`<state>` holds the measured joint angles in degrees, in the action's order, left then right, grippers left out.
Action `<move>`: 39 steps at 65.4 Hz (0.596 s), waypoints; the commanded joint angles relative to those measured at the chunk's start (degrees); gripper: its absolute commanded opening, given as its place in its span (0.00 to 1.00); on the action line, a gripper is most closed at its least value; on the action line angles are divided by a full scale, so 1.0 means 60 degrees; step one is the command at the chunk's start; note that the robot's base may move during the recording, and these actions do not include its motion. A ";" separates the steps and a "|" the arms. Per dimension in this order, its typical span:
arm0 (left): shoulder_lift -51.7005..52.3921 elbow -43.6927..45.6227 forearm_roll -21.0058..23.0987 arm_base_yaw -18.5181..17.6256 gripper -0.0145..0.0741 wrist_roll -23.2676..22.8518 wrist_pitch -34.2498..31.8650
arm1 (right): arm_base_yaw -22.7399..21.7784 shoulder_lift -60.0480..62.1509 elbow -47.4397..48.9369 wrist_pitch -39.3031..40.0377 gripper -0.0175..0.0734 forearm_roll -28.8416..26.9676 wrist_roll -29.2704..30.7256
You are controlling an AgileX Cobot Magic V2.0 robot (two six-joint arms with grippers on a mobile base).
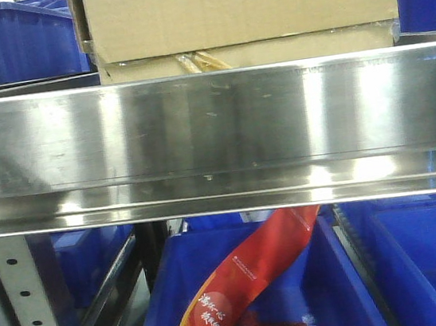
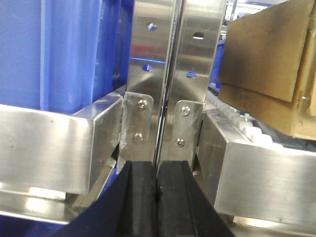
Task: Stack two boxes on right shelf middle
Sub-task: 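Open both grippers and withdraw them from the boxes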
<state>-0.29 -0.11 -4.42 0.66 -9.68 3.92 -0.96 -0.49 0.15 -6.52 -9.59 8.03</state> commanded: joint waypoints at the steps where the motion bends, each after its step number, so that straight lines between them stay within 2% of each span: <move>1: 0.0048 0.0019 0.0039 0.0051 0.04 0.0017 -0.0176 | -0.0051 0.0081 -0.0024 0.0332 0.01 0.0059 -0.0086; 39: 0.0048 0.0019 0.0039 0.0051 0.04 0.0017 -0.0176 | -0.0051 0.0081 -0.0024 0.0352 0.01 0.0059 -0.0086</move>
<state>-0.29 -0.11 -4.42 0.66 -9.68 3.92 -0.96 -0.49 0.11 -5.83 -9.59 7.68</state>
